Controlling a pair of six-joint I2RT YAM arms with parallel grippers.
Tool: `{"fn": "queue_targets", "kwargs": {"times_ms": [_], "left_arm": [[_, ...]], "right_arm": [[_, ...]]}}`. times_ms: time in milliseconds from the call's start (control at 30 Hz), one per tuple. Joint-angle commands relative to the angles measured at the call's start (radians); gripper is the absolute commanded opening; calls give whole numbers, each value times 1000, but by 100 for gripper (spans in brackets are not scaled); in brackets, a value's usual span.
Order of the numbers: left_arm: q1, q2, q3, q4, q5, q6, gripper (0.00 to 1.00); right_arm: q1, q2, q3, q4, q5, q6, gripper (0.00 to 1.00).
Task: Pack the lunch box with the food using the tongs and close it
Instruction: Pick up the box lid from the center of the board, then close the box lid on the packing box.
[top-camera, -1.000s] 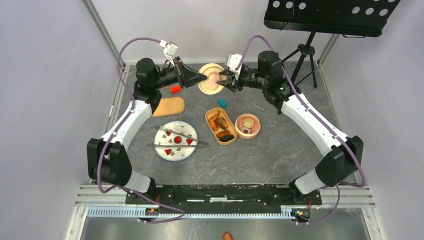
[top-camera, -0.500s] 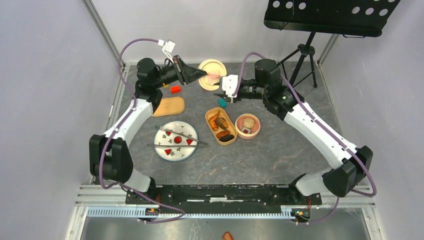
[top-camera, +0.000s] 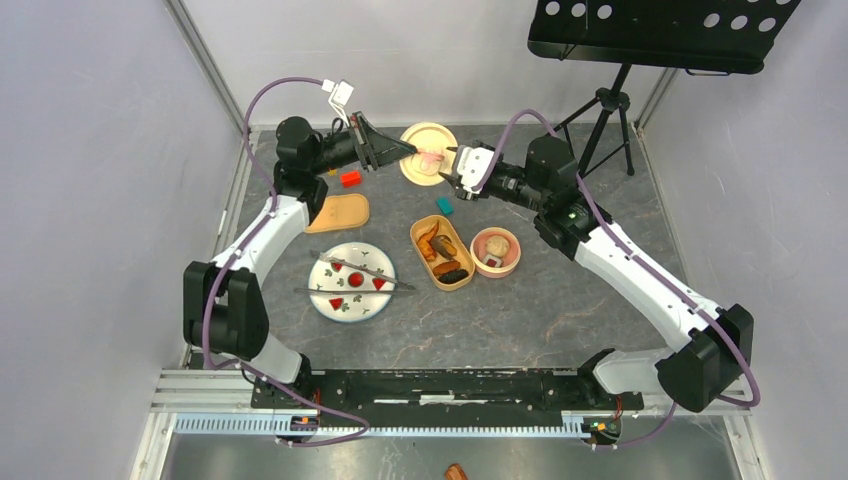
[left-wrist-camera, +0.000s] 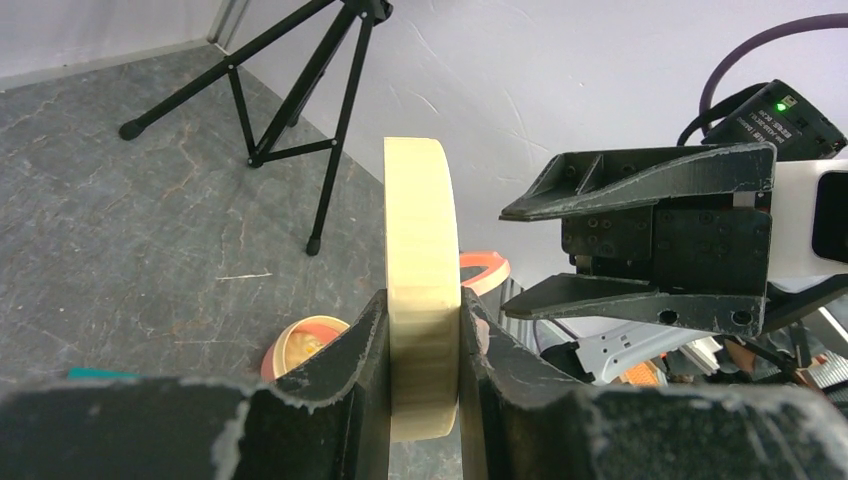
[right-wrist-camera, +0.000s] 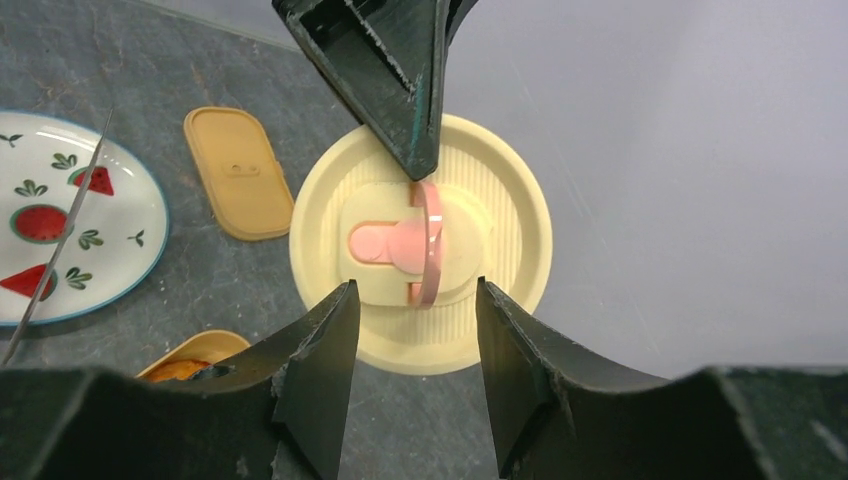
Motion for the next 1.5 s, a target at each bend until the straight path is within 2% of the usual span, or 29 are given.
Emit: {"fn": "queue_targets", "kwargs": {"times_ms": [0, 133, 300, 467, 633, 667, 700, 767, 833, 867, 967, 1067, 1167, 1267, 1467], "left_arm": [[-6, 5, 7, 118, 38, -96, 2], [-15, 5, 11, 123, 44, -106, 2], [-24, 16, 16, 150, 44, -149, 2], [-30, 14, 12, 153, 60, -159, 2], [-30, 15, 12, 138, 73, -157, 2], [-30, 17, 15, 133, 74, -156, 5], [-29, 18, 19, 123, 71, -152, 14], [-20, 22, 29, 85, 58, -138, 57], [4, 14, 35, 17, 26, -90, 82], [18, 4, 34, -27, 5, -47, 90], [62, -21, 33, -165, -44, 109, 99], [91, -41, 34, -280, -80, 236, 100], [97, -47, 28, -343, -106, 315, 100], [97, -45, 7, -342, -120, 318, 100], [96, -42, -19, -333, -128, 327, 100]], "right_arm": [[-3, -6, -4, 108, 0, 14, 53], [-2, 21, 11, 119, -17, 12, 52], [-2, 58, 29, 94, -28, -8, 43], [-2, 60, 17, 90, -9, -24, 28], [-2, 62, 34, 74, 77, -11, 2], [-2, 59, 35, 68, 80, -9, 0], [-2, 49, 32, 59, 83, -5, 0], [-5, 27, 21, 34, 80, 8, 0], [-17, 4, 9, -18, 83, 24, 0], [-34, -5, 3, -44, 84, 41, 0], [-122, -13, -4, -166, 78, 136, 0], [-210, -17, -32, -290, 75, 179, 0], [-245, -35, -103, -386, 80, 175, 0], [-250, -52, -197, -408, 70, 177, 0], [-250, -27, -321, -315, 115, 180, 0]]}}
